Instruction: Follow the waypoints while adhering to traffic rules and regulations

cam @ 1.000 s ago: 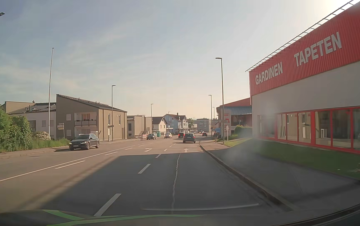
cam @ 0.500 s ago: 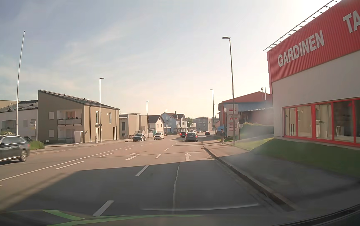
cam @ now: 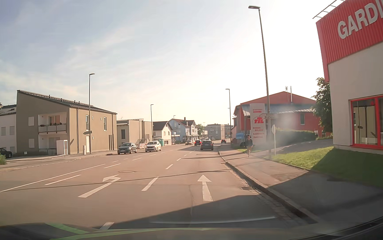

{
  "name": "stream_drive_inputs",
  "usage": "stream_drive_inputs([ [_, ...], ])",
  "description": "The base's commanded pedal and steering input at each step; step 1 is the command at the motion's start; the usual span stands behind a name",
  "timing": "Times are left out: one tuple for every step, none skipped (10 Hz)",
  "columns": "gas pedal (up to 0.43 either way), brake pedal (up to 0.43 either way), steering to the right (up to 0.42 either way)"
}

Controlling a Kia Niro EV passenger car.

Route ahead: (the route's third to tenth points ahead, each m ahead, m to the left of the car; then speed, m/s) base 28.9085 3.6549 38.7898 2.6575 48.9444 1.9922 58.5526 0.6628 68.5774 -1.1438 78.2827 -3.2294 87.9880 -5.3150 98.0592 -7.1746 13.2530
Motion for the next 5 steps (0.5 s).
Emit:
stream_drive_inputs([
  [0.0,0.0,0.005],
  [0.0,0.0,0.005],
  [0.0,0.0,0.005],
  [0.0,0.0,0.006],
  [0.0,0.0,0.007],
])
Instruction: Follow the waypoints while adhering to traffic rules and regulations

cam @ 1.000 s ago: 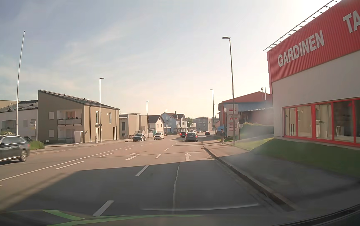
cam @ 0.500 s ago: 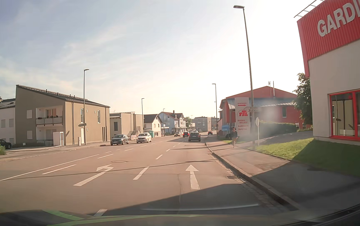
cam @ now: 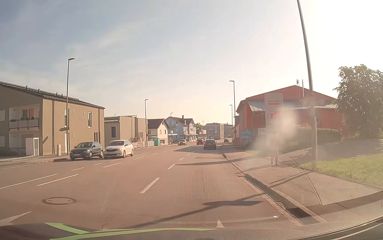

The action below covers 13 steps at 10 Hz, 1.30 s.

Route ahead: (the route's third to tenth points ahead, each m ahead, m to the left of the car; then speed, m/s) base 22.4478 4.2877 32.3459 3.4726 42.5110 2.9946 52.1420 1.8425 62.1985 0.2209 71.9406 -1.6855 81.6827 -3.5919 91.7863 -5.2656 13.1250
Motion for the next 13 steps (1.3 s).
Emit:
stream_drive_inputs([
  [0.0,0.0,0.008],
  [0.0,0.0,0.01],
  [0.0,0.0,0.014],
  [0.0,0.0,0.015],
  [0.0,0.0,0.017],
  [0.0,0.0,0.017],
  [0.0,0.0,0.017],
  [0.0,0.0,0.017],
  [0.028,0.0,0.018],
  [0.028,0.0,0.018],
  [0.028,0.0,0.018],
  [0.039,0.0,0.018],
  [0.039,0.0,0.018],
])
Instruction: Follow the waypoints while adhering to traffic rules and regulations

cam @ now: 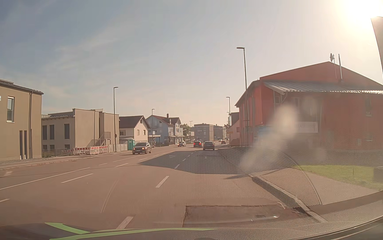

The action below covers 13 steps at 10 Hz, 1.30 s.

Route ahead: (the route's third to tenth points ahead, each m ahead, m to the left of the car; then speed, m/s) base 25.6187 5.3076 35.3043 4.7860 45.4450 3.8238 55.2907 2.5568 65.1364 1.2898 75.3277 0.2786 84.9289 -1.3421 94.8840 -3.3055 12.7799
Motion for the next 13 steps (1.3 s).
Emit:
stream_drive_inputs([
  [0.039,0.0,0.018],
  [0.039,0.0,0.018],
  [0.039,0.0,0.018],
  [0.039,0.0,0.017],
  [0.039,0.0,0.016],
  [0.039,0.0,0.016],
  [0.039,0.0,0.015],
  [0.039,0.0,0.013],
  [0.039,0.0,0.011],
  [0.039,0.0,0.011],
  [0.039,0.0,0.01],
  [0.039,0.0,0.01],
  [0.039,0.0,0.009],
])
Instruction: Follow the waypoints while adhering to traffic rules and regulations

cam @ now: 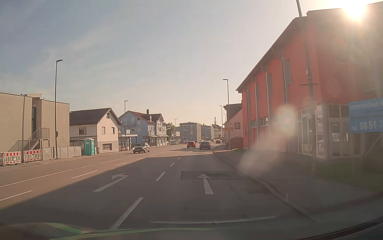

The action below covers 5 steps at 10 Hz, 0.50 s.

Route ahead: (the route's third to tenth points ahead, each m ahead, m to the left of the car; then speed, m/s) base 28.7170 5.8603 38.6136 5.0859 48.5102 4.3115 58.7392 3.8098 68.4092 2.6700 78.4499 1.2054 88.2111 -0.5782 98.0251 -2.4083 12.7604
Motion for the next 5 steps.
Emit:
stream_drive_inputs([
  [0.039,0.0,0.009],
  [0.039,0.0,0.009],
  [0.039,0.0,0.009],
  [0.039,0.0,0.008],
  [0.039,0.0,0.008],
])
